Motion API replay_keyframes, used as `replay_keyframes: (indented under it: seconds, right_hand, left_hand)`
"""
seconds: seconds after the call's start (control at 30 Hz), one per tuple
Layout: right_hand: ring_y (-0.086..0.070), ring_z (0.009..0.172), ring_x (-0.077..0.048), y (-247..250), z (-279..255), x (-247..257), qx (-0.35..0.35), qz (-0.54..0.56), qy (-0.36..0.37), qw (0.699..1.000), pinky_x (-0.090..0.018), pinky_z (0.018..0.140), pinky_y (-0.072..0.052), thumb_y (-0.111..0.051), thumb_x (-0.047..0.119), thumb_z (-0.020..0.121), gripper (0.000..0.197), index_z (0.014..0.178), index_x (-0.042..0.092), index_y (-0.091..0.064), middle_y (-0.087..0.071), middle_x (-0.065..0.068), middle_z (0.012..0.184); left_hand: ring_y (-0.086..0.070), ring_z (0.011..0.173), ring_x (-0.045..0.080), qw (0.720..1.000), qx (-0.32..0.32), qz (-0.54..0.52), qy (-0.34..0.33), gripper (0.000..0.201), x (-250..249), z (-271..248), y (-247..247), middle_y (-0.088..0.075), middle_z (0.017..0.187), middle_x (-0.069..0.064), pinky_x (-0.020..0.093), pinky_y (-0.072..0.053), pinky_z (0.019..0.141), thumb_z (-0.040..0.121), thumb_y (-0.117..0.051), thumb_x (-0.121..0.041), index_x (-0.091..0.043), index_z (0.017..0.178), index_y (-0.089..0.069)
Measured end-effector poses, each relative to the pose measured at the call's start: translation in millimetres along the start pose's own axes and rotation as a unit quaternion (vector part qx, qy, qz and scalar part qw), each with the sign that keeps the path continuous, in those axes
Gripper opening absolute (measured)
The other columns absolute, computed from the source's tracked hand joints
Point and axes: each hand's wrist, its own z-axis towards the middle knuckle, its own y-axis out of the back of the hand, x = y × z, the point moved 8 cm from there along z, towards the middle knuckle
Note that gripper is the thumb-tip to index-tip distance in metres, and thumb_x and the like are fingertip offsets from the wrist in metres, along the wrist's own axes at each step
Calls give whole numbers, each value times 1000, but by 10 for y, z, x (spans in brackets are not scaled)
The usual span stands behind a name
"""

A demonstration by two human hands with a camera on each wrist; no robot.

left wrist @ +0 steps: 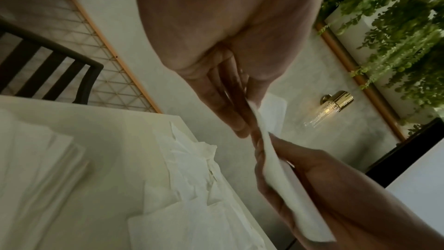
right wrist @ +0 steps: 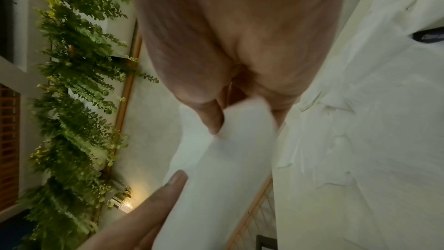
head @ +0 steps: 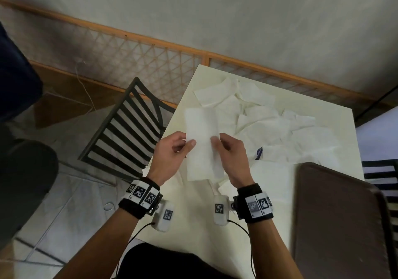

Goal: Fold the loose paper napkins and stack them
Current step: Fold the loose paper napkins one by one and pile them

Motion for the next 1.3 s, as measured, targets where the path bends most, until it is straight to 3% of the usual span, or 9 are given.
replay_keyframes:
  seconds: [0.13, 0.27, 0.43, 0.63, 0.8, 0.9, 1.0, 1.1, 1.3]
  right_hand:
    - [-56, 74, -12, -52, -114, 139, 65, 77, 33, 994, -32, 72, -48, -59, 16, 114, 33, 82, 18, -69, -61, 9, 77]
    - [-77, 109, -27, -30, -125, 86, 69, 119, 42, 990, -41, 94, -58, -60, -4, 108, 27, 114, 8, -84, -83, -8, 115]
    - [-70, 78, -17, -42, -117, 31, 47, 180, 15, 983, -23, 74, -55, -55, -16, 103, 43, 84, 8, -85, -77, -8, 82]
    - [-60, 90, -32, -82, -102, 66, 59, 173, 43, 982, -40, 84, -51, -61, -11, 99, 33, 83, 8, -83, -68, -31, 89]
    - [-70, 93, -31, -120, -180, 260, 64, 165, 61, 982, -37, 86, -56, -51, -4, 99, 7, 97, 0, -56, -76, -23, 95]
    - [-69, 83, -12, -295, -240, 440, 62, -46, 123, 989, -25, 76, -52, -56, 26, 113, 14, 105, 16, -52, -75, 4, 88]
    - [-54, 67, -9, -610, -259, 475, 94, -209, 184, 956, -33, 65, -45, -51, 48, 113, 35, 86, 25, -51, -57, 10, 71]
    - [-40, 59, -10, -606, -202, 367, 77, -140, 158, 974, -24, 59, -35, -59, 39, 113, 41, 79, 19, -47, -43, 9, 63]
    - [-50, 57, -7, -676, -162, -150, 6, -90, 32, 995, -29, 60, -48, -60, 43, 112, 38, 83, 20, -51, -55, 9, 63]
  left_hand:
    - [-79, 98, 29, 999, 22, -20, -18, 14, -77, -51, 105, -82, 101, 8, 51, -63, 96, 102, -74, -12, 0, 109, -76]
    - [-79, 108, 19, 997, 35, -29, -65, 21, -235, -123, 205, -83, 109, 2, 38, -62, 102, 101, -66, 9, -4, 108, -81]
    - [-78, 108, 28, 997, 23, -55, -51, 21, -204, -165, 304, -81, 108, 9, 52, -63, 97, 104, -60, 10, -2, 104, -78]
    - [-72, 111, 34, 997, 24, -60, -35, 27, -206, -231, 335, -75, 110, 11, 59, -60, 99, 108, -52, 8, -5, 102, -75]
    - [-69, 97, 25, 998, 23, -17, -47, 25, -238, -316, 367, -73, 98, 3, 46, -59, 90, 107, -57, -1, -12, 94, -75]
    - [-71, 84, 23, 995, 41, 19, -85, 13, -327, -366, 298, -74, 87, 3, 38, -58, 79, 104, -68, -5, -7, 93, -75]
    - [-69, 77, 31, 995, 29, 23, -91, 14, -310, -383, 274, -73, 82, 7, 46, -60, 74, 103, -72, -13, -8, 90, -75]
    - [-71, 75, 37, 997, -40, 23, -65, 15, -181, -440, 376, -74, 79, 7, 54, -60, 72, 101, -76, -19, -13, 87, -76]
    - [-74, 72, 15, 991, -123, 58, -8, 15, 185, -627, 566, -75, 79, -3, 26, -61, 69, 95, -84, -19, -17, 84, -73]
